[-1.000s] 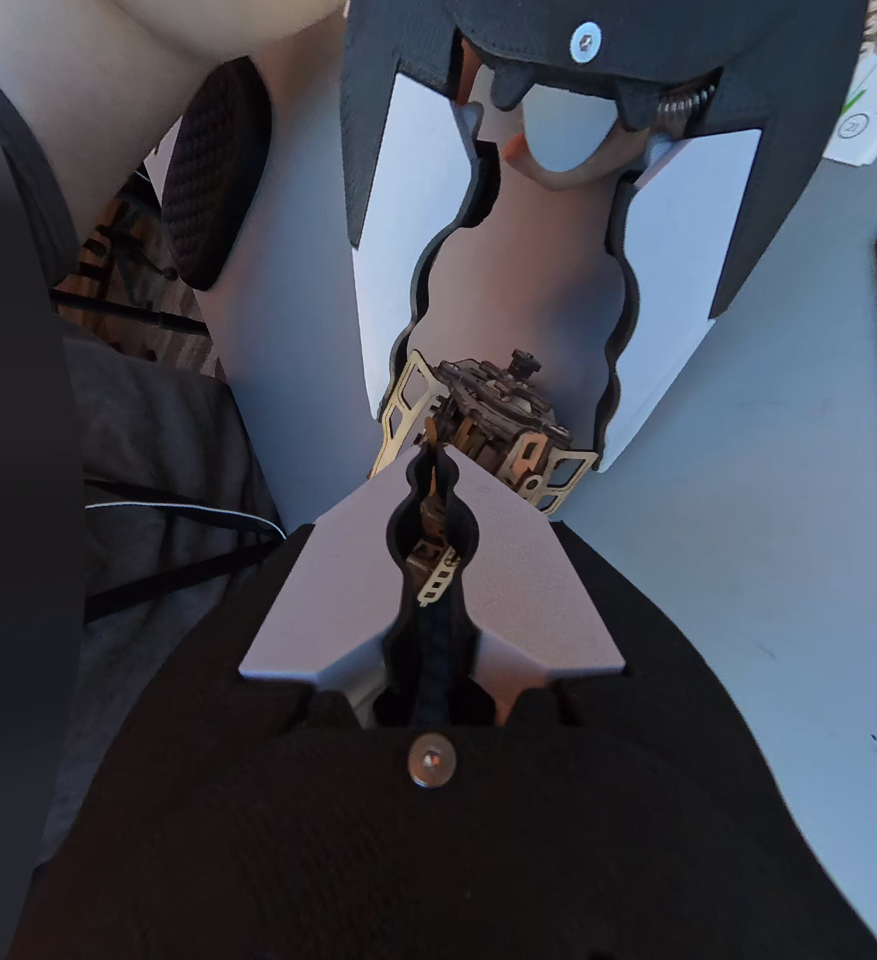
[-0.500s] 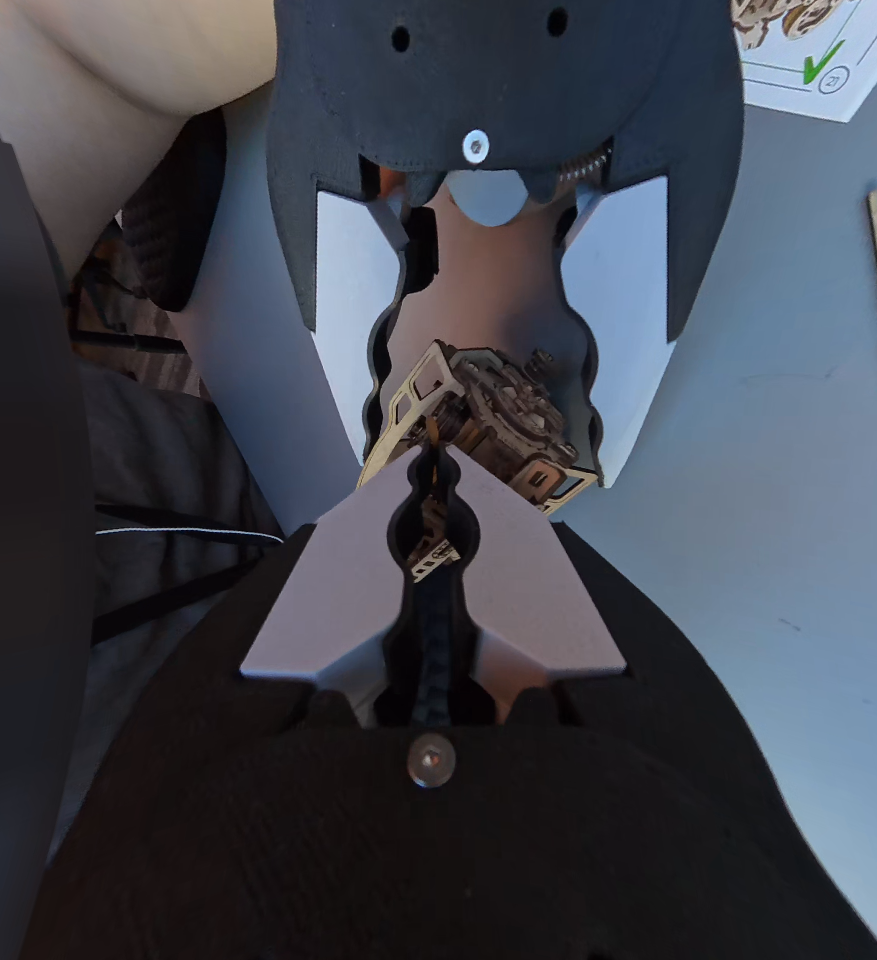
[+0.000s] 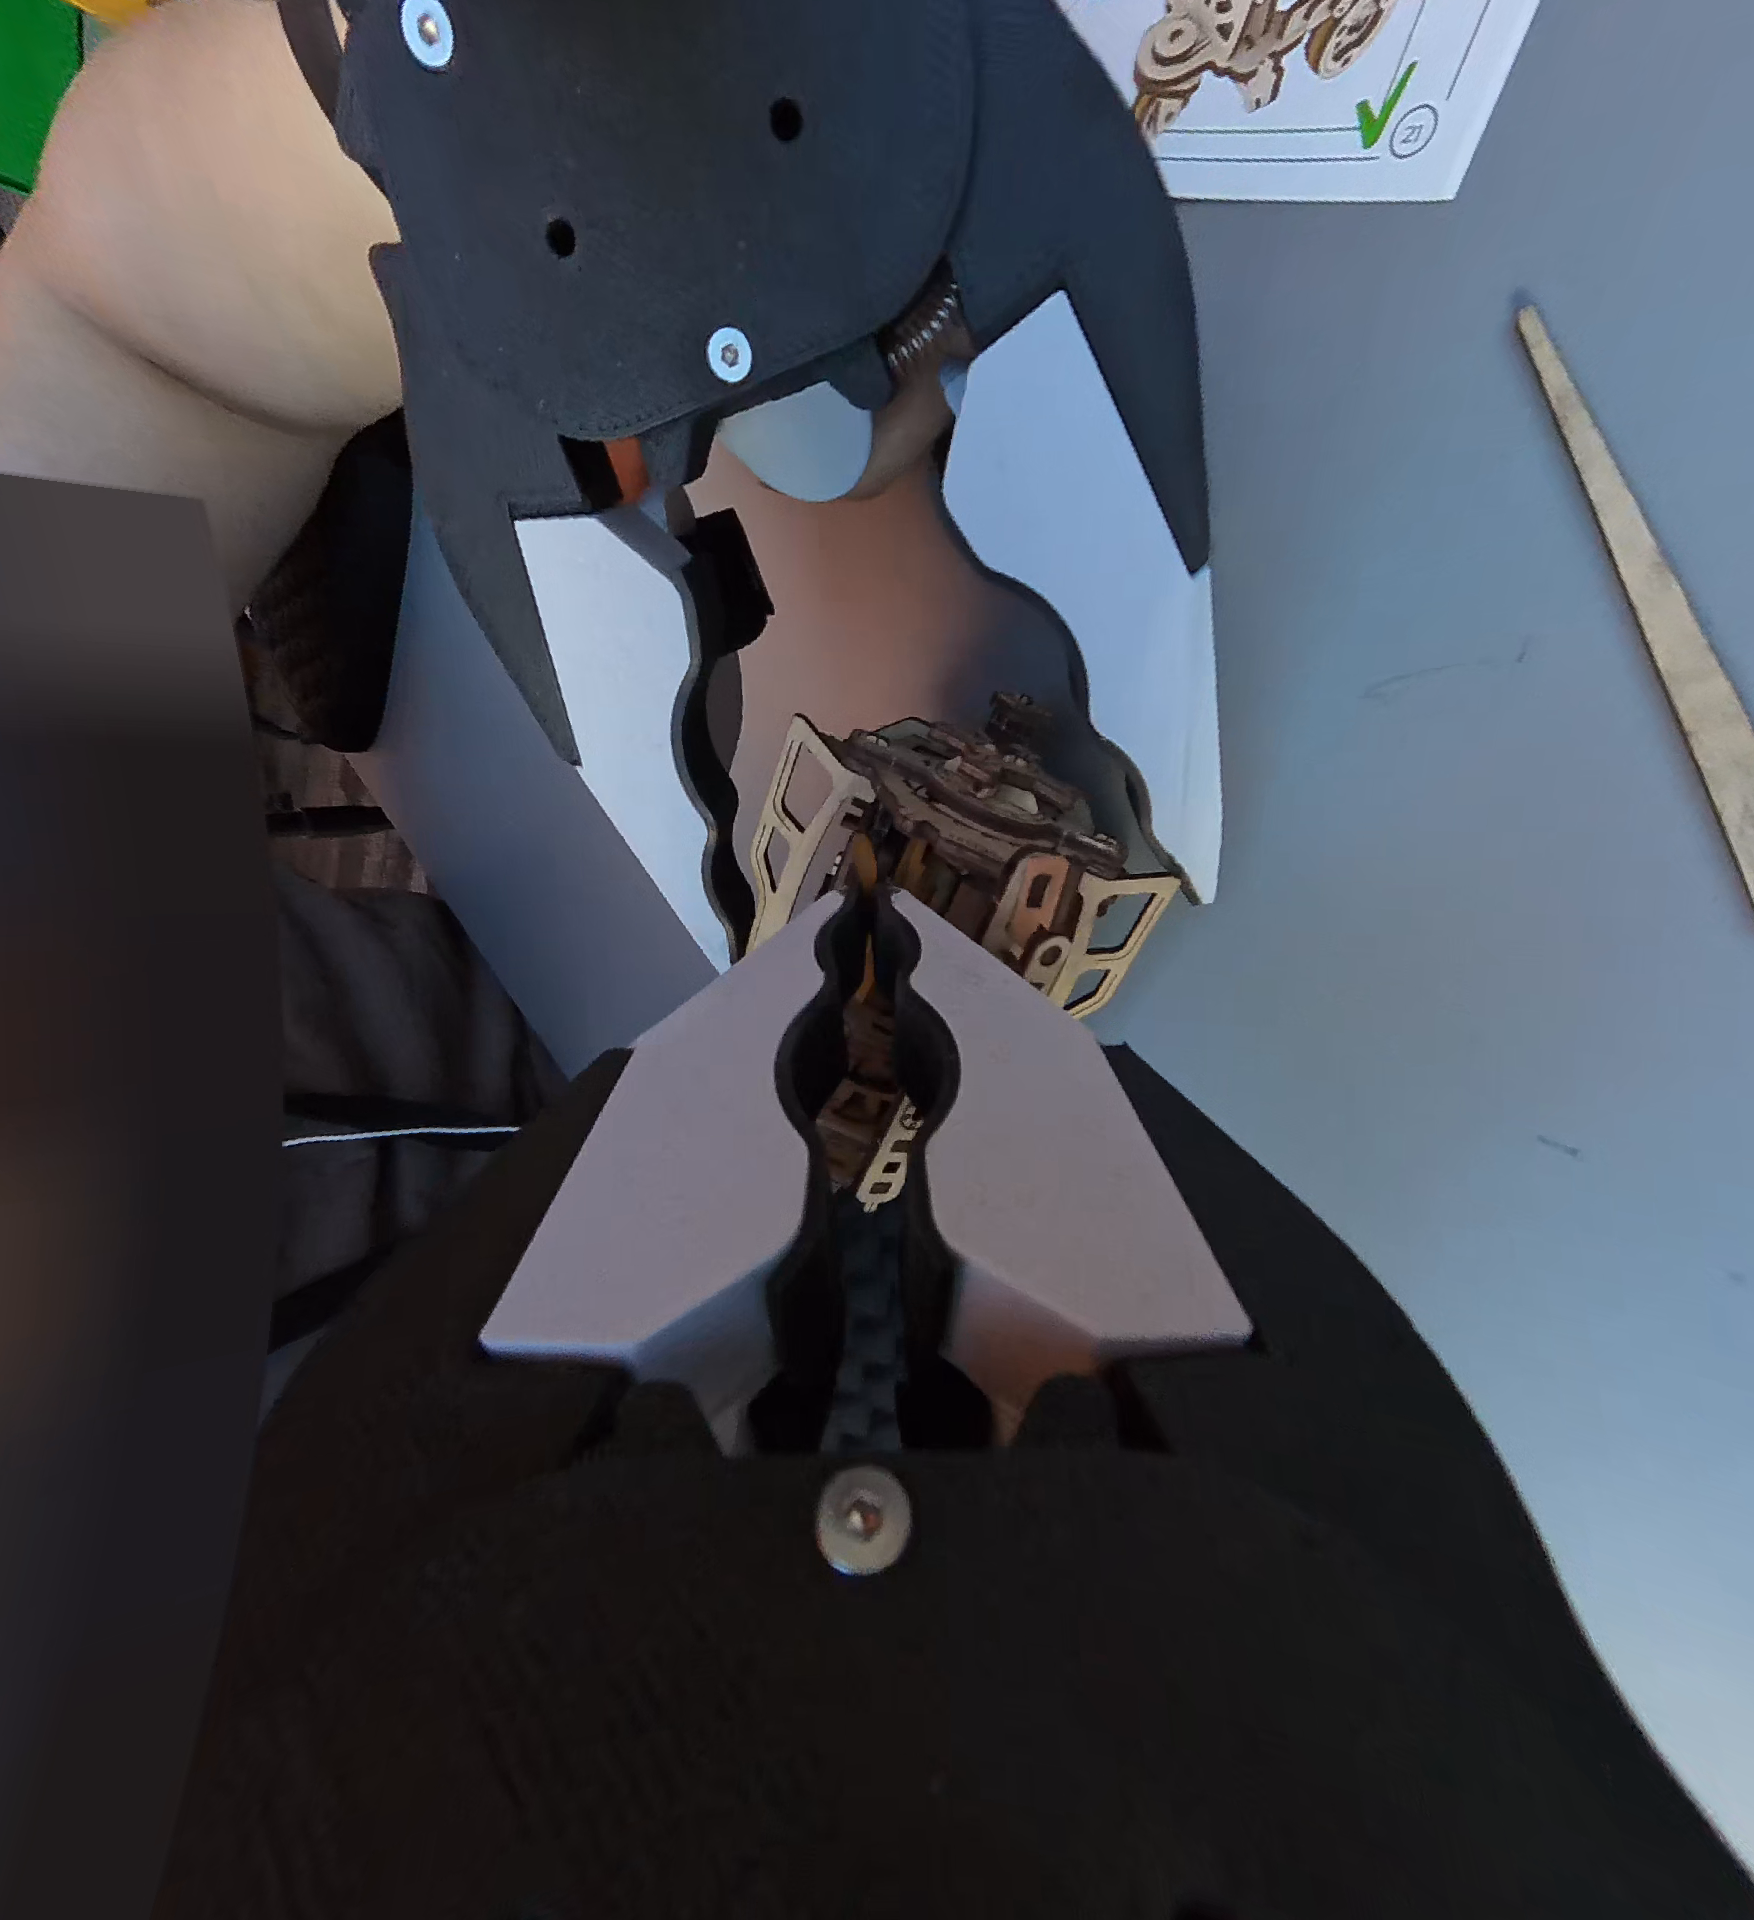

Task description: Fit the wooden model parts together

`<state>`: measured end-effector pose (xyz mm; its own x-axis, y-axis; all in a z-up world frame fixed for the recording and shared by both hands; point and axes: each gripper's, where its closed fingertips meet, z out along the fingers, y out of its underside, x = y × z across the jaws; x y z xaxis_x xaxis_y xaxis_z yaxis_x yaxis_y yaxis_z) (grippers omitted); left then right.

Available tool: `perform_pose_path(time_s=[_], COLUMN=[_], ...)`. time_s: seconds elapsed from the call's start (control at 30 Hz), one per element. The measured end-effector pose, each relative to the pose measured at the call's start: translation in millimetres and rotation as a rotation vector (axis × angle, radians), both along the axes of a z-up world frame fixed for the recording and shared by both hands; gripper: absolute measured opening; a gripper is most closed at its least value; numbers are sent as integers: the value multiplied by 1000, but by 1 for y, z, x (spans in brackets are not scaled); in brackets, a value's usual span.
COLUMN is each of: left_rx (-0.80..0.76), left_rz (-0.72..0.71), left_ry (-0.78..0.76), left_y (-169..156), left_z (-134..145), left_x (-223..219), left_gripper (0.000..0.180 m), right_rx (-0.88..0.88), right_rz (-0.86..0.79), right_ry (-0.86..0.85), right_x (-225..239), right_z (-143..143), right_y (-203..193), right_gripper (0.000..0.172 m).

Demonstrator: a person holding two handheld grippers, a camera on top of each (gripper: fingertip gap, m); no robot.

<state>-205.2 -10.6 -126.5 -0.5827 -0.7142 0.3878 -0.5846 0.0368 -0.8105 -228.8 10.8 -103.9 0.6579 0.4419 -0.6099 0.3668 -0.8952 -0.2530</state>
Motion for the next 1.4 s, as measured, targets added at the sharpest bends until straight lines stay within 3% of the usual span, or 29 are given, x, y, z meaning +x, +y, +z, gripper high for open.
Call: perform_pose_path(time_s=[0.4, 0.73, 1.07, 1.4], left_rx=[2, 20, 88, 157], left_rz=[29, 81, 133, 160], left_ry=[-11, -12, 44, 29], left_y=[4, 7, 7, 7], left_z=[3, 1, 1, 4], left_x=[0, 4, 6, 5], left_gripper=[88, 88, 88, 88], right_rx=[10, -13, -174, -274], right_rz=[-64, -128, -218, -248], right_ry=[63, -9, 13, -74], right_x=[-7, 0, 1, 1], right_z=[6, 0, 1, 4], right_y=[5, 9, 8, 6], right_gripper=[0, 0, 0, 0])
